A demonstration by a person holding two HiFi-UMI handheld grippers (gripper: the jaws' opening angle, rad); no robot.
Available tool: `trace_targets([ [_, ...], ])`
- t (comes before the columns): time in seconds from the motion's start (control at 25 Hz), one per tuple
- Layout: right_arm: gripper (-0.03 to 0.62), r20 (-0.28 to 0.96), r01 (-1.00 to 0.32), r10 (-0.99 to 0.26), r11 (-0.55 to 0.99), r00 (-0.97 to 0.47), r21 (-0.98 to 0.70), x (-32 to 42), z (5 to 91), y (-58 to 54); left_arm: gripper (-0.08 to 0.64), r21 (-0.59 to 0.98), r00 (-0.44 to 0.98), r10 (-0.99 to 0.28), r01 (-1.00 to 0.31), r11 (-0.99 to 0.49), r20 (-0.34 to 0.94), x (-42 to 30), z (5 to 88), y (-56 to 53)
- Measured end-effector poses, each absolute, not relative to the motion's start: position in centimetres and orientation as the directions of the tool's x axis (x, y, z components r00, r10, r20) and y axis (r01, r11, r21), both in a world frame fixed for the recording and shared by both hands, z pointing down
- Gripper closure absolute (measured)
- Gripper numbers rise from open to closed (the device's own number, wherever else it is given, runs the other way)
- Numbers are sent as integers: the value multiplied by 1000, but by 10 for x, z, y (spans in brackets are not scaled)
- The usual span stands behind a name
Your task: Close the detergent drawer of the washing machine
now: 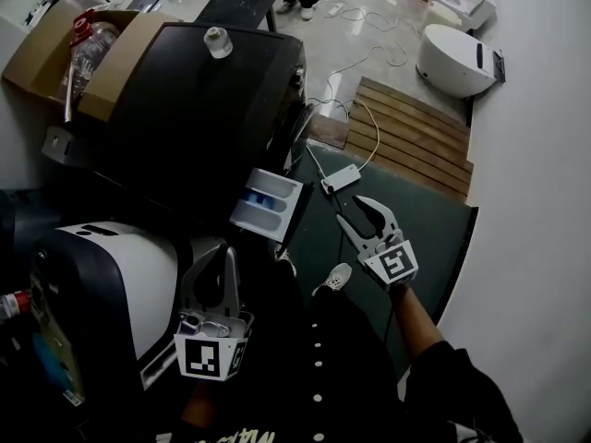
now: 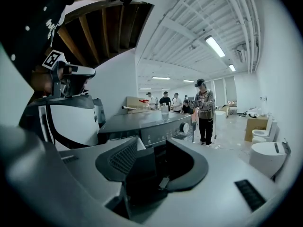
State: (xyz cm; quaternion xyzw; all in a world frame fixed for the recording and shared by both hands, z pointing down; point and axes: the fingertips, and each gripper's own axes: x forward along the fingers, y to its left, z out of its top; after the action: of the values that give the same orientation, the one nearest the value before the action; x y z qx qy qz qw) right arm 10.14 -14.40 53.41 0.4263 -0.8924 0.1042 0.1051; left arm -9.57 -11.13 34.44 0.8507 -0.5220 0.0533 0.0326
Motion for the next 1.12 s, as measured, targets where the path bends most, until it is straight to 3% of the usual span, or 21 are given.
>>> trace_targets([
  [0.56, 394, 458, -640, -553, 767, -696, -48, 42, 619, -132, 545, 25, 456, -873, -888, -459, 171, -106, 365, -96],
  [1.12, 394, 486, -579, -474, 811, -734, -83, 11, 646, -127, 545, 51, 450, -866, -891, -451, 218, -114, 384, -91],
])
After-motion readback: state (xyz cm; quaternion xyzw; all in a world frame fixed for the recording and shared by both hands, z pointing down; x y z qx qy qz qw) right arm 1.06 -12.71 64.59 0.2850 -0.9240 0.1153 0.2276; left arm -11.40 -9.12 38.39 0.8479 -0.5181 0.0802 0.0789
